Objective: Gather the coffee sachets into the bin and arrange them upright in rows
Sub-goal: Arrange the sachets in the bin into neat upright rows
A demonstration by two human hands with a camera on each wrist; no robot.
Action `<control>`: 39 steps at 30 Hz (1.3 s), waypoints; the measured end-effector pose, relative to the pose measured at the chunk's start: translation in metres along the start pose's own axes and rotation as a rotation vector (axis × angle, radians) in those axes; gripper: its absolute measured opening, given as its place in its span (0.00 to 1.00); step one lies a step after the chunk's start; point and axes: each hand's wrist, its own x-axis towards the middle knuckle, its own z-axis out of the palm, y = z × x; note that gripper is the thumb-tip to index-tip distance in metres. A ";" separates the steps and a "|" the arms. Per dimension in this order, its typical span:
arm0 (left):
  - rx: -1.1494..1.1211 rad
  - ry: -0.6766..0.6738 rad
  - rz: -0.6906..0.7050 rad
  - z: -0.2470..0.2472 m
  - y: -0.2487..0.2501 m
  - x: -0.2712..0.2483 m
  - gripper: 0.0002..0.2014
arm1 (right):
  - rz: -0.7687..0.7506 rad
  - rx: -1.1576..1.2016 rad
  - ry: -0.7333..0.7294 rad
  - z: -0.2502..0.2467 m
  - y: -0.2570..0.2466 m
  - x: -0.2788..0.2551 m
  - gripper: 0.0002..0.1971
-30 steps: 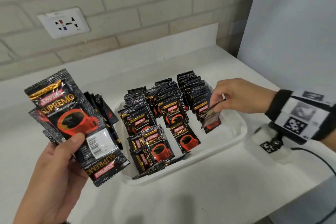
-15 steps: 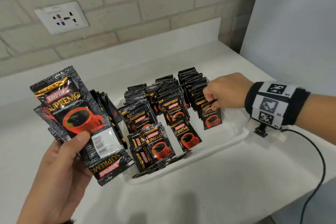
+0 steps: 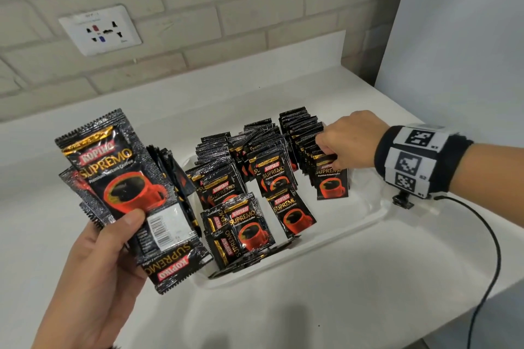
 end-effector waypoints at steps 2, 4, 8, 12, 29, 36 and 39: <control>-0.011 0.014 0.014 -0.001 -0.005 -0.001 0.17 | -0.015 -0.031 -0.006 0.001 0.000 0.000 0.09; 0.013 0.013 -0.013 -0.001 -0.005 -0.002 0.23 | -0.020 -0.054 -0.015 0.001 0.000 0.001 0.08; 0.027 0.007 -0.032 0.009 0.002 -0.004 0.07 | -0.022 -0.100 -0.025 0.004 -0.001 0.002 0.07; 0.070 -0.029 -0.023 0.010 0.002 -0.003 0.33 | -0.028 -0.115 -0.025 0.004 0.001 0.001 0.10; -0.006 -0.036 -0.053 0.019 0.000 0.000 0.08 | 0.124 0.340 0.059 -0.037 0.007 -0.036 0.07; 0.003 -0.162 -0.122 0.070 -0.018 0.004 0.21 | -0.035 1.338 0.068 -0.046 -0.064 -0.056 0.37; 0.054 -0.199 -0.149 0.085 -0.025 0.002 0.22 | -0.031 1.659 0.075 -0.037 -0.085 -0.046 0.49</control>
